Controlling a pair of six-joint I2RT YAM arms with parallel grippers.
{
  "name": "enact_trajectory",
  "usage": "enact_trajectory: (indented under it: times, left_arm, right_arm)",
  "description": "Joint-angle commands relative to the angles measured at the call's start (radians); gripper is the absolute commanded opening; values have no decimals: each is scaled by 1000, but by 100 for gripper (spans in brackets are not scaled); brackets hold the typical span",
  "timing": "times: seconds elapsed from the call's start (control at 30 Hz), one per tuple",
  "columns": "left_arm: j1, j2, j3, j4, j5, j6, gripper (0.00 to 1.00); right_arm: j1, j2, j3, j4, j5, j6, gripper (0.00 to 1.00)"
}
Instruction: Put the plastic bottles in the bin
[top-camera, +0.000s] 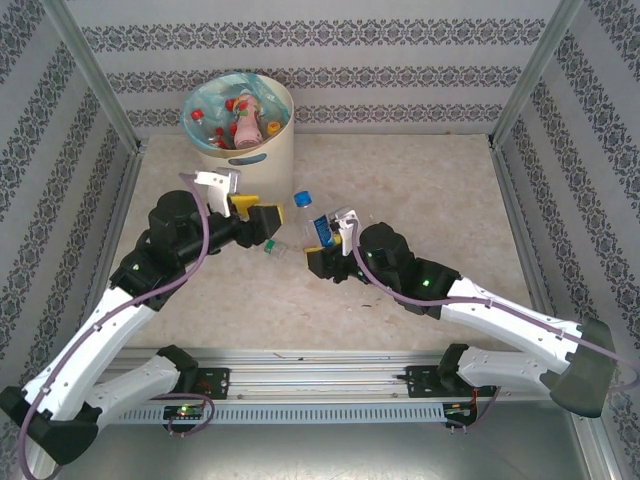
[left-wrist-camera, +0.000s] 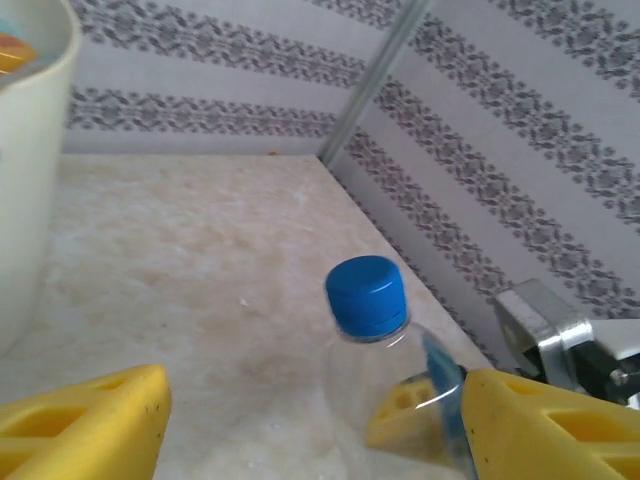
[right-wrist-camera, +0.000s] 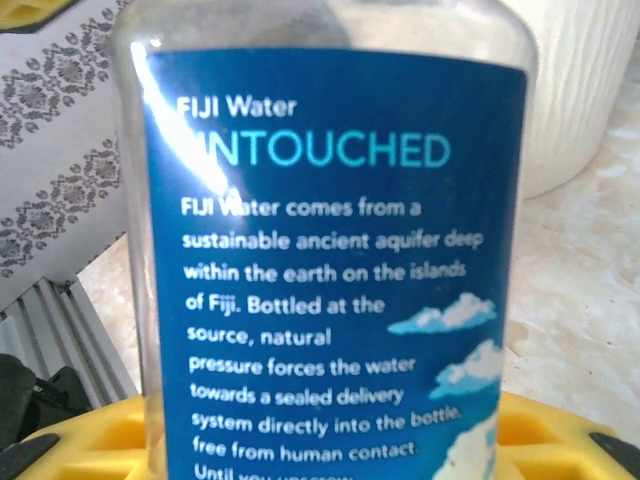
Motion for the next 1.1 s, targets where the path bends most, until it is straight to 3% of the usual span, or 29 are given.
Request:
enact_trajectory:
  times: [0.0,0.37,0.5,0.7,0.77,0.8,0.83,0.93,1.07]
  left_arm:
    - [-10,38,35,51,107,-116,72]
    - [-9,97,44,71,214,-145,59]
    - [-9,104,43,63,218,-136,45]
    - [-9,104,53,52,196,-124,15]
    - [-9,98,67,51,163,-114,5]
    - [-9,93,80,48,139,-104,2]
    - [-9,86,100,41,101,-81,0]
    - [-8,71,185,6,-63,14,0]
    - [13,109,358,-38,-265,187,0]
  right_arm:
    - [17,-17,-9,55,-61,-32,48]
    - [41,-10,5,64,-170,-61,49]
    - [45,-5,15,57,-190,-78,49]
    - [47,4,17,48,-179,-91,53]
    - [48,3,23,36,-130,-83,63]
    - [48,2,26,27,-91,-75,89]
    - [49,-2,27,19,-19,-64,98]
    - [47,-18,2,15,235,-16,98]
    - [47,-74,-43,7,398,16,98]
